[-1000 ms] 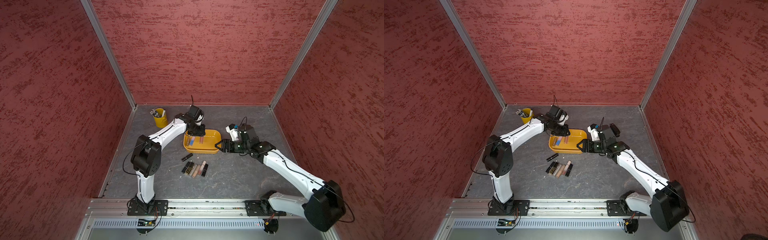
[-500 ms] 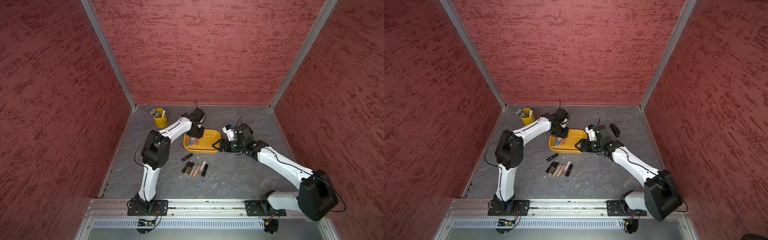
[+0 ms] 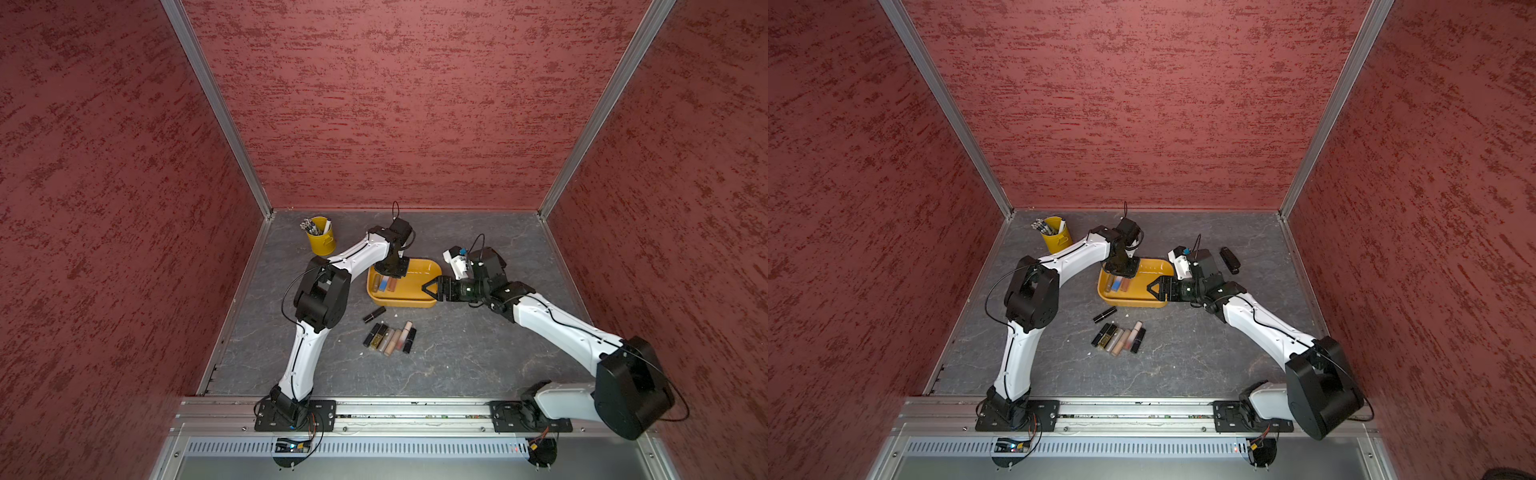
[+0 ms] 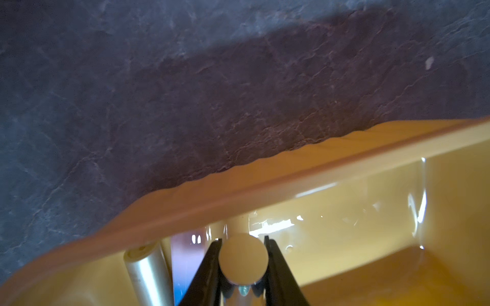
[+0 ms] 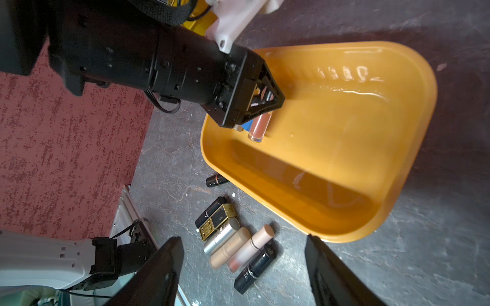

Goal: Put the lipstick into the storage box
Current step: Place the lipstick in the storage box.

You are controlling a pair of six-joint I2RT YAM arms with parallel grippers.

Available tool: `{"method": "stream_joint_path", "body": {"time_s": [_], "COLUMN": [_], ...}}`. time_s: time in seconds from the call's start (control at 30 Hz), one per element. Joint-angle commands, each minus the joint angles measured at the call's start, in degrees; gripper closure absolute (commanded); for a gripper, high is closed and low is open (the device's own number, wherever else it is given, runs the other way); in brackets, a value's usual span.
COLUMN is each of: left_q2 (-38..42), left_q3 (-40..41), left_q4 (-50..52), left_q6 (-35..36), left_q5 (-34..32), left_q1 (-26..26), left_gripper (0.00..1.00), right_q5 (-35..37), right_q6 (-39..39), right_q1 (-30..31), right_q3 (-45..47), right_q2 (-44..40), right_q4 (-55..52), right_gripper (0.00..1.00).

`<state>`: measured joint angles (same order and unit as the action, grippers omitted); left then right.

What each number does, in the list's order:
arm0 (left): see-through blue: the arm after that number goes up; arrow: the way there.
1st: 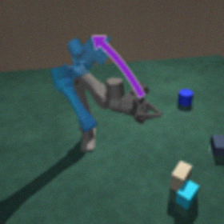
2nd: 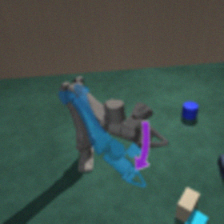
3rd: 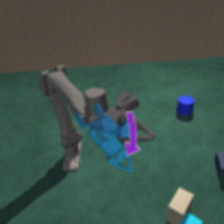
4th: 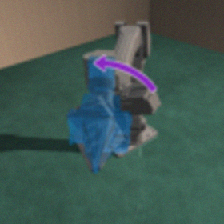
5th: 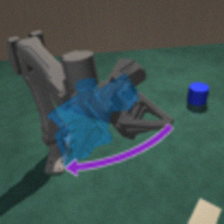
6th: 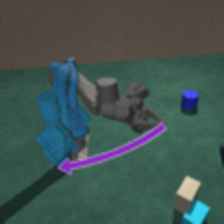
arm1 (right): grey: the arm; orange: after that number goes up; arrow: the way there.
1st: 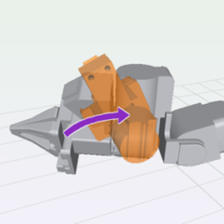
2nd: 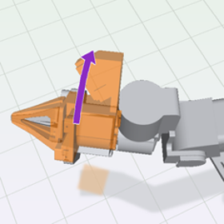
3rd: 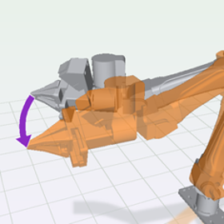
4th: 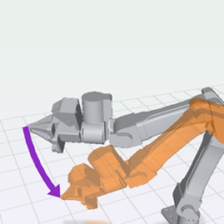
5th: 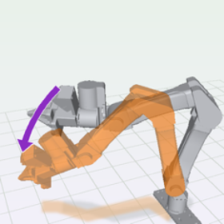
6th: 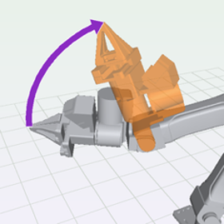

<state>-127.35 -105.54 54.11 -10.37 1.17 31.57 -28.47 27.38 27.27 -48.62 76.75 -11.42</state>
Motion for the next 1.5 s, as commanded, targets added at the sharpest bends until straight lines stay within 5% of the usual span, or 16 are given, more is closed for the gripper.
{"method": "stream_joint_path", "body": {"time_s": [0.0,0.8,1.17,1.47], "left_q2": [-1.5,-1.8,7.3,22.0], "left_q3": [-2.3,-3.7,-2.2,12.6], "left_q4": [1.5,2.0,0.5,-5.7], "left_q6": [1.2,0.8,-0.5,-3.9], "left_q5": [-1.2,-1.5,-1.7,2.3], "left_q1": [0.3,0.5,1.6,4.0], "left_gripper": [0.78,0.58,0.52,0.48], "right_q5": [-0.8,-2.2,-2.2,0.5], "right_q6": [-1.4,-1.5,-0.7,-1.4], "right_q1": [-0.1,-0.1,0.0,2.1], "right_q3": [0.6,1.2,1.4,1.9], "right_q2": [0.6,3.4,1.6,-1.2], "right_q4": [2.7,3.9,3.2,-1.4], "right_gripper": [0.23,0.23,0.23,0.23]}}
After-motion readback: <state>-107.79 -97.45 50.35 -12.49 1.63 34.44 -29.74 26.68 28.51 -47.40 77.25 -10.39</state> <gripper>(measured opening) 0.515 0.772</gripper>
